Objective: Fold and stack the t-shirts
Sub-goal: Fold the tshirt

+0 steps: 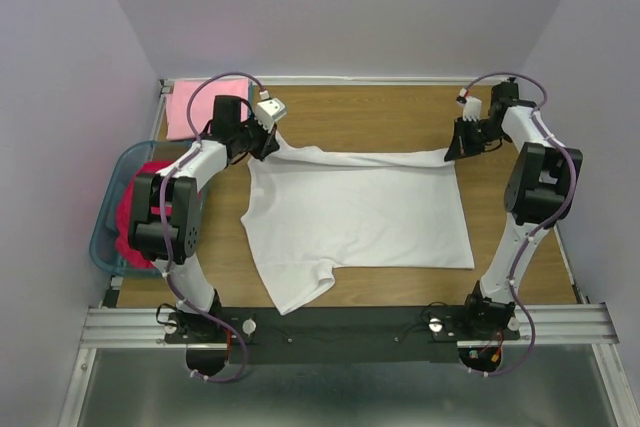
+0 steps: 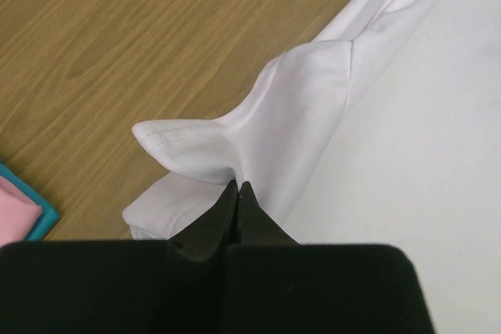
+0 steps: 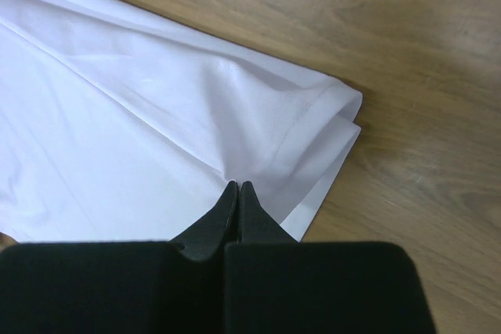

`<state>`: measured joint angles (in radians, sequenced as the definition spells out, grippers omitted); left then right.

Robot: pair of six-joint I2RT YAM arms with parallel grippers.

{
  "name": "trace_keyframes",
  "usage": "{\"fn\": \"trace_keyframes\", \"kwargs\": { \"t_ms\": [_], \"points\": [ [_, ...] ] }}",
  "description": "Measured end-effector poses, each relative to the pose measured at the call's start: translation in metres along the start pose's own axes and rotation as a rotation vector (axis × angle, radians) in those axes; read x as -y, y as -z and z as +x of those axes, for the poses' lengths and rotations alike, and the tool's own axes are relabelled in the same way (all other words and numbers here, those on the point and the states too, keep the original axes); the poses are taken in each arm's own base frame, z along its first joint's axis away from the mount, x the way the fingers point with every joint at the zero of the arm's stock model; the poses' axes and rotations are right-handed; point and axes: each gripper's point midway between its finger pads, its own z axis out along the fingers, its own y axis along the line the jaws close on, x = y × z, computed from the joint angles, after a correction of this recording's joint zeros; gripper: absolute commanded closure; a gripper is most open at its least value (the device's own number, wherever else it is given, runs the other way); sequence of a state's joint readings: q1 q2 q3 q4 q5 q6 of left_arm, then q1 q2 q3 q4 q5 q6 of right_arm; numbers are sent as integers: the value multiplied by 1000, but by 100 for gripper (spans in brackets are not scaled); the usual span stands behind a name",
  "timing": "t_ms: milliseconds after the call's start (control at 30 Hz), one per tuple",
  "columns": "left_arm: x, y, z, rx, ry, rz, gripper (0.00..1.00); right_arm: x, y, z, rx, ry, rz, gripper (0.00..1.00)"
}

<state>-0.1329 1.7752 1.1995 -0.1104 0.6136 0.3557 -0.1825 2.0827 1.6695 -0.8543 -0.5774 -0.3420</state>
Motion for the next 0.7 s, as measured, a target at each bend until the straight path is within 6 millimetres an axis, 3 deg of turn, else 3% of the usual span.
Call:
{"fn": "trace_keyframes", "kwargs": {
  "t_ms": [167, 400, 700],
  "points": [
    [11, -2, 24, -48, -18, 26, 100, 0, -7, 20, -46, -8, -10, 100],
    [29, -7, 51, -113, -48, 56, 100, 3, -8, 23, -56, 10, -1, 99],
    [26, -13, 69, -171, -64, 37, 100, 6, -14, 45, -110, 2, 8, 99]
  ]
}}
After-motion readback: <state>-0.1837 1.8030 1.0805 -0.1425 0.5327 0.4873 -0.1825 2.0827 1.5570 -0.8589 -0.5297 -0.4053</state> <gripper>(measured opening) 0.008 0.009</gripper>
